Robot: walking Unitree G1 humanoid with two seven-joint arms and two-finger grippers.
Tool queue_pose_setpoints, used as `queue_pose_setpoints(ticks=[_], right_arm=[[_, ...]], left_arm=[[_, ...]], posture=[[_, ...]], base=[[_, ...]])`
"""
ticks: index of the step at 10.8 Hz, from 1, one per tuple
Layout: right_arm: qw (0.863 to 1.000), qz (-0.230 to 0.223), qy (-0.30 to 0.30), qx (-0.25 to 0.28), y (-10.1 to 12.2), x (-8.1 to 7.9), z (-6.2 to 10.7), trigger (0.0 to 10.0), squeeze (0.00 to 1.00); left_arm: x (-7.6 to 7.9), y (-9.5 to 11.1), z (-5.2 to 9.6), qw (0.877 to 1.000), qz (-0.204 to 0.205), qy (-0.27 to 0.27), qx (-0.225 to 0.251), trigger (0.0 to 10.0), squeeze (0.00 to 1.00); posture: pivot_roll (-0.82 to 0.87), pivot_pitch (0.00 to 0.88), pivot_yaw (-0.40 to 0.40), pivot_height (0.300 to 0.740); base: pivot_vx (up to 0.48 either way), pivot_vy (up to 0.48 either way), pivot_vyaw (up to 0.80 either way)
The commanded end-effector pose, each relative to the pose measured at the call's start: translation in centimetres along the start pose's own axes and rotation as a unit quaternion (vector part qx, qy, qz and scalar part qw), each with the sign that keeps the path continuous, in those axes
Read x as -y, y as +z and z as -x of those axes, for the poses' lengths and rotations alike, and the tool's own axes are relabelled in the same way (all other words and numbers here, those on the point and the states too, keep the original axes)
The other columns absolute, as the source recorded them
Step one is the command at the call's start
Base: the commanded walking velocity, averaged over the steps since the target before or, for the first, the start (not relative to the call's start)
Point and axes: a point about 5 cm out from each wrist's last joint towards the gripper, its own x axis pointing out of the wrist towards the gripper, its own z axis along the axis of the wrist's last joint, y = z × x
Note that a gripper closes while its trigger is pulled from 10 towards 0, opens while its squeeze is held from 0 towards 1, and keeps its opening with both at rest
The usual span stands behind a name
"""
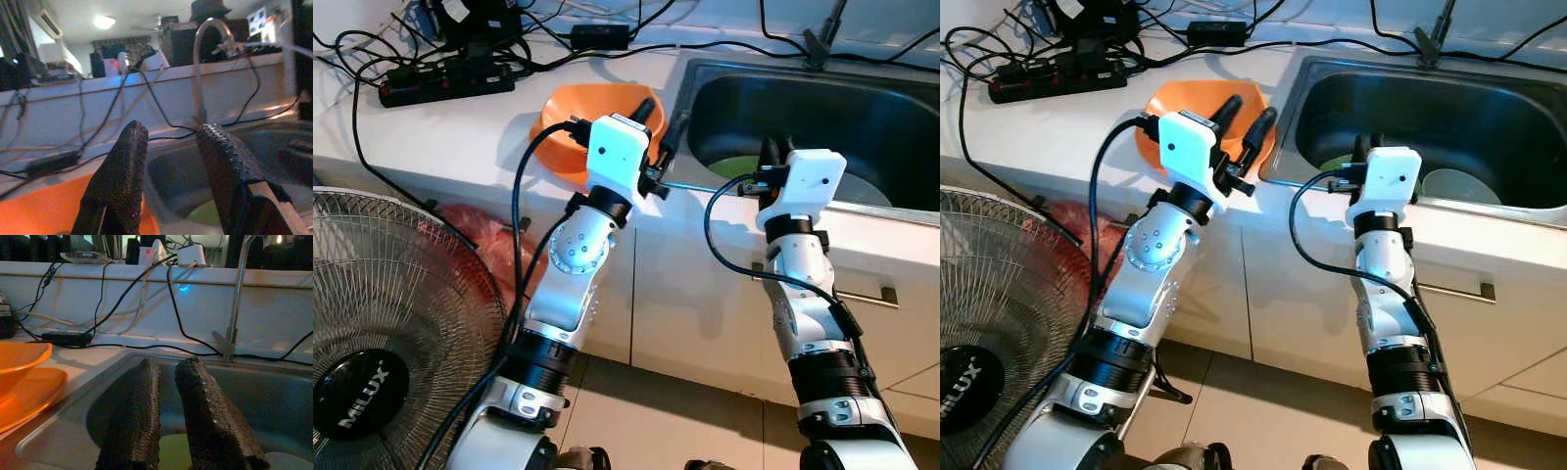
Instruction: Kitchen organization
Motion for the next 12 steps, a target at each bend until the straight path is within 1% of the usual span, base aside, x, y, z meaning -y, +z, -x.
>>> queue_pose_setpoints(ticks=[1, 2, 3, 5, 6, 7, 8, 9, 10, 12], right_arm=[[1.000, 0.003, -0.002, 0.007, 0.5, 0.1, -0.2, 10.0, 0.00], [1.000, 0.002, -0.001, 0.006, 0.4, 0.2, -0.2, 10.0, 0.00], [1.000, 0.002, -0.001, 0.003, 0.3, 0.1, -0.2, 10.0, 0.00], [1.000, -0.001, 0.001, -0.001, 0.1, 0.0, -0.1, 10.0, 0.00], [1.000, -0.002, 0.003, -0.003, -0.1, -0.1, 0.0, 10.0, 0.00], [1.000, -0.002, 0.004, -0.005, -0.1, -0.1, 0.0, 10.0, 0.00], [1.000, -0.003, 0.005, -0.005, -0.1, -0.1, 0.0, 10.0, 0.00], [1.000, -0.003, 0.006, -0.005, -0.1, -0.1, 0.0, 10.0, 0.00], [1.000, -0.005, 0.010, -0.006, -0.2, -0.3, 0.1, 10.0, 0.00], [1.000, -0.007, 0.015, -0.005, -0.2, -0.6, 0.1, 10.0, 0.00]], left_arm=[[-0.2, 0.9, -0.1, 0.999, -0.044, 0.003, 0.023, 10.0, 0.00], [-0.6, 1.4, 0.2, 0.996, -0.086, 0.007, 0.032, 10.0, 0.00], [-0.9, 1.7, 0.9, 0.990, -0.134, 0.008, 0.039, 10.0, 0.00], [-1.6, 0.5, 2.9, 0.981, -0.195, 0.001, 0.013, 10.0, 0.00], [-2.4, -0.4, 3.9, 0.976, -0.219, -0.002, -0.006, 10.0, 0.00], [-3.1, -0.8, 4.4, 0.970, -0.242, -0.001, -0.014, 10.0, 0.00], [-3.3, -0.7, 4.6, 0.966, -0.256, 0.005, -0.016, 10.0, 0.00], [-3.9, -0.8, 4.9, 0.961, -0.276, 0.002, -0.020, 10.0, 0.00], [-4.3, -0.8, 5.1, 0.955, -0.294, -0.005, -0.024, 10.0, 0.00], [-4.8, -1.1, 5.9, 0.948, -0.315, -0.024, -0.044, 10.0, 0.00]], posture=[[0.00, 0.132, 0.051, 0.740], [0.01, 0.134, 0.048, 0.740], [0.01, 0.134, 0.048, 0.740], [0.02, 0.138, 0.044, 0.740], [0.02, 0.140, 0.043, 0.740], [0.03, 0.140, 0.043, 0.740], [0.03, 0.140, 0.043, 0.740], [0.03, 0.133, 0.042, 0.740], [0.03, 0.127, 0.041, 0.740], [0.03, 0.122, 0.039, 0.740]], base=[[0.000, 0.000, 0.00], [0.000, 0.000, 0.00], [0.000, 0.000, 0.00], [0.000, 0.000, 0.00], [0.000, 0.000, 0.00], [0.000, 0.000, 0.00], [0.000, 0.000, 0.00], [0.000, 0.000, 0.00], [0.000, 0.000, 0.00], [0.000, 0.000, 0.00]])
